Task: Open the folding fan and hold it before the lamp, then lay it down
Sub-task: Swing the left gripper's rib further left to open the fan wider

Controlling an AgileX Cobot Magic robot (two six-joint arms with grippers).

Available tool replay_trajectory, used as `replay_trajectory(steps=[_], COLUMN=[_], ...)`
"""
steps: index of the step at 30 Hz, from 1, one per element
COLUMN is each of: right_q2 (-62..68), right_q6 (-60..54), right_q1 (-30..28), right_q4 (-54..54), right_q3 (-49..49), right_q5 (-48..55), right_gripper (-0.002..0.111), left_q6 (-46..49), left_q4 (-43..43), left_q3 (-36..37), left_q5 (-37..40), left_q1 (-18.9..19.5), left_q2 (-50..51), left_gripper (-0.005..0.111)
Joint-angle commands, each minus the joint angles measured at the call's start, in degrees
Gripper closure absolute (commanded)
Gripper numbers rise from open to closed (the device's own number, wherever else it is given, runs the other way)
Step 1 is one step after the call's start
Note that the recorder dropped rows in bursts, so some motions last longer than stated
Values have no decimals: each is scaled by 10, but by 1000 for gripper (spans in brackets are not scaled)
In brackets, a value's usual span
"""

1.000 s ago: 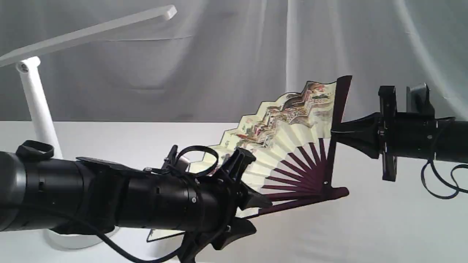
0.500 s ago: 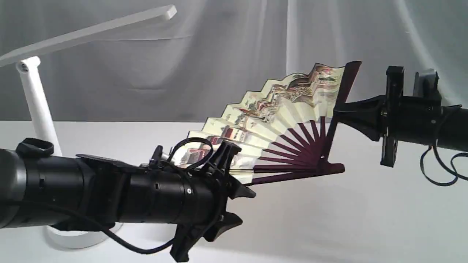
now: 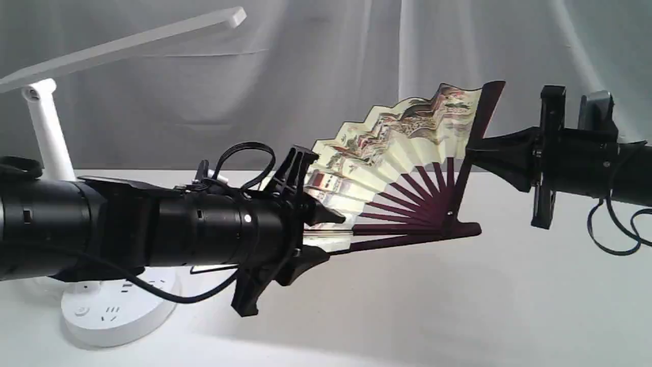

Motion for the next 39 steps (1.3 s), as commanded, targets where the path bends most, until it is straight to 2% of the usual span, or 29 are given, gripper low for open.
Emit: replay_trajectory(steps=[1, 11, 21, 30, 39], right_q2=[-8, -8, -8, -8, -8], right_q6=[3, 5, 8, 8, 8], right_q1=[0, 0, 0, 0, 0], right_q4=[14, 14, 14, 14, 14], right_q3=[0, 0, 0, 0, 0], right_q5=[9, 9, 9, 9, 9], right_gripper=[108, 108, 108, 108, 108], left_q6=[1, -2, 7, -14, -13], left_q4=[1, 1, 1, 1, 1], left_q3=[0, 0, 2, 40, 20], left_q5=[-12, 19, -4, -21, -47], left_q1=[1, -2, -2, -2, -2], left_q2=[-6, -6, -6, -6, -6], left_gripper=[62, 62, 62, 62, 62])
